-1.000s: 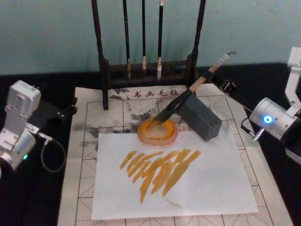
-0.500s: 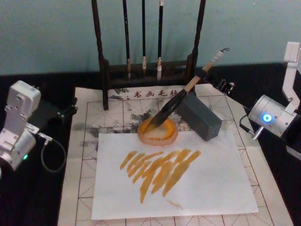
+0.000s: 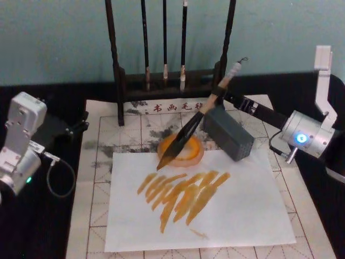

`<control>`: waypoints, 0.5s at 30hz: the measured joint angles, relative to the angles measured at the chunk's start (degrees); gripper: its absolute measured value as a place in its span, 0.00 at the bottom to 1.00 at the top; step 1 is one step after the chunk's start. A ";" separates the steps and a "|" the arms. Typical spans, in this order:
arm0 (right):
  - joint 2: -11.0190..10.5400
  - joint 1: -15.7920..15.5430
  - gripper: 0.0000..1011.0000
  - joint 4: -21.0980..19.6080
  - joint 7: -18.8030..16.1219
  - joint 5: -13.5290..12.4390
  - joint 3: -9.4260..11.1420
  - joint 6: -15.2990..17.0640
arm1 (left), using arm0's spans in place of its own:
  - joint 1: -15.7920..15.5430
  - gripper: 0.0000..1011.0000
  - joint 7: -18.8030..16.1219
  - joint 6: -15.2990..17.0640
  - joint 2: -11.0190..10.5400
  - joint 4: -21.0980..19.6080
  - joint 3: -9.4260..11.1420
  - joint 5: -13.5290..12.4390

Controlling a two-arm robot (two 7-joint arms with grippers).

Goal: Pick up the brush from the inkstone, write on the paper, then place the brush back to its original position.

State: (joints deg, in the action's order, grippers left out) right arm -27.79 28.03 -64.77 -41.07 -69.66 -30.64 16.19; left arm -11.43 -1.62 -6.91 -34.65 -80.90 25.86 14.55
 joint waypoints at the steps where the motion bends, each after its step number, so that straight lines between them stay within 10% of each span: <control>1: -0.07 0.03 0.18 -0.14 -0.18 0.05 -0.23 -0.04 | 0.00 0.99 0.00 0.00 0.00 0.00 0.00 0.00; 15: -0.33 0.18 0.18 -2.15 -1.17 1.19 -4.04 -1.32 | 0.00 0.99 0.00 0.00 0.00 0.00 0.00 0.00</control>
State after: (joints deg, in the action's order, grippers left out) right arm -28.12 28.22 -66.93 -42.24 -68.47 -34.68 14.87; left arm -11.43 -1.62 -6.91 -34.64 -80.90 25.86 14.55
